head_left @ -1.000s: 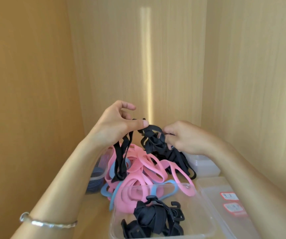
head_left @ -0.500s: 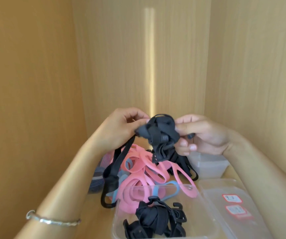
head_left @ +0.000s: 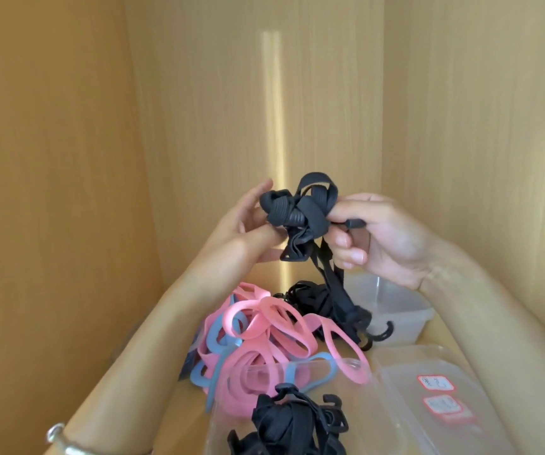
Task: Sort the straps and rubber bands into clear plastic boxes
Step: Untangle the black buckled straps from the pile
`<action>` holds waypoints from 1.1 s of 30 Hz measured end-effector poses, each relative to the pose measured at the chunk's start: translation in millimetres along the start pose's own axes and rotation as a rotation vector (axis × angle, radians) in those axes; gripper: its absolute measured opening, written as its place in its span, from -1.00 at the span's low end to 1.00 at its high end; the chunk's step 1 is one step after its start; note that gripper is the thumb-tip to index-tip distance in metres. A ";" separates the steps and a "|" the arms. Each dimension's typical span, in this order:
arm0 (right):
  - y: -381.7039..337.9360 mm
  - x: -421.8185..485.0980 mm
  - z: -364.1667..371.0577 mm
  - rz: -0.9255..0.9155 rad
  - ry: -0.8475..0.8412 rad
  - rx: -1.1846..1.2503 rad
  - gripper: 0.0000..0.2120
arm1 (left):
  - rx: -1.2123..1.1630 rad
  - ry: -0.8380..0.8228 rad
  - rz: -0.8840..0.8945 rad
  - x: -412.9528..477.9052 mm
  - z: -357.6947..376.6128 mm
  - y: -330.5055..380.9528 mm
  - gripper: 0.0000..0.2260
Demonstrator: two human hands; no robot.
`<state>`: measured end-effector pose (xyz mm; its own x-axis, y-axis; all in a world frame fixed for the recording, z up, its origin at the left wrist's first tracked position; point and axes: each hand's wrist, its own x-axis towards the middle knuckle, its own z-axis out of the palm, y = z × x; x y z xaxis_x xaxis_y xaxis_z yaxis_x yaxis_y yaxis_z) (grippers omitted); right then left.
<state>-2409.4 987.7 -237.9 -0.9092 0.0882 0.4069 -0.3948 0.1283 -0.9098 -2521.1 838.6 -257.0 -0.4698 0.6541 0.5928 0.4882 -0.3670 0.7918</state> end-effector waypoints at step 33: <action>20.5 19.7 -4.1 -0.201 0.751 -0.325 -0.80 | 0.198 0.131 -0.266 2.2 25.5 -20.2 -0.83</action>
<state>-2434.8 996.1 -248.2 -0.4506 0.6524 0.6093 -0.3775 0.4793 -0.7923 -2513.2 864.4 -275.5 -0.6840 0.6143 0.3935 0.4630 -0.0513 0.8849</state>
